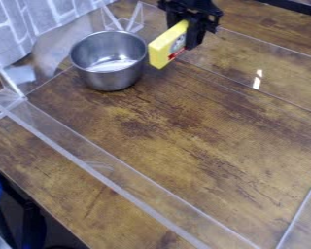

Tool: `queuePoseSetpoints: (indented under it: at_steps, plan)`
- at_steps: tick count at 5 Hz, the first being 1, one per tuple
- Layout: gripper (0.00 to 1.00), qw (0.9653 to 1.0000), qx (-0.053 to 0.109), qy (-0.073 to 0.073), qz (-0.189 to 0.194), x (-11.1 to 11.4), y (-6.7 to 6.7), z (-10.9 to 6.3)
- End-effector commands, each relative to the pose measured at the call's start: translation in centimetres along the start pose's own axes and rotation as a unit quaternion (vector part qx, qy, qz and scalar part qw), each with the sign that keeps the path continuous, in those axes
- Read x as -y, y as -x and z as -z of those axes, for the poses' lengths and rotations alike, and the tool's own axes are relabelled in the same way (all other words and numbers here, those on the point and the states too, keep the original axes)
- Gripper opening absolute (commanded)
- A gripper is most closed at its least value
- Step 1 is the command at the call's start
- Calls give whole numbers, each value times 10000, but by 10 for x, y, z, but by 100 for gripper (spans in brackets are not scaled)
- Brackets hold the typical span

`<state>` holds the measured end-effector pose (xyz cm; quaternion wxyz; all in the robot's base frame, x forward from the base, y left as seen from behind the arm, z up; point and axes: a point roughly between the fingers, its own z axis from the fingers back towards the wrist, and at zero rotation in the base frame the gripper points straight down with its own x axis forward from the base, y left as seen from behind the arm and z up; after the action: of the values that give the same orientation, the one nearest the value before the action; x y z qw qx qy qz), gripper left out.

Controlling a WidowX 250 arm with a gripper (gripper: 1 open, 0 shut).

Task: Move the yellow butter to the left side of the table

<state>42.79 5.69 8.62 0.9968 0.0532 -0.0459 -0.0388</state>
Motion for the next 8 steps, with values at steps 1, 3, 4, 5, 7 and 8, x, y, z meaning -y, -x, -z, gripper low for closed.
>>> queuePoseSetpoints:
  at_steps: [1, 3, 4, 5, 7, 8]
  plan:
    - [0, 9990, 439, -20, -36, -9, -17, -14]
    - [0, 9978, 660, -89, -46, -24, -16, -30]
    - [0, 9974, 713, -65, -8, -23, -15, -31]
    - [0, 9967, 805, -58, 31, -22, -14, -37]
    - [0, 9957, 925, -49, 91, -26, -16, -34]
    - [0, 9957, 918, -36, 112, -29, -15, -21]
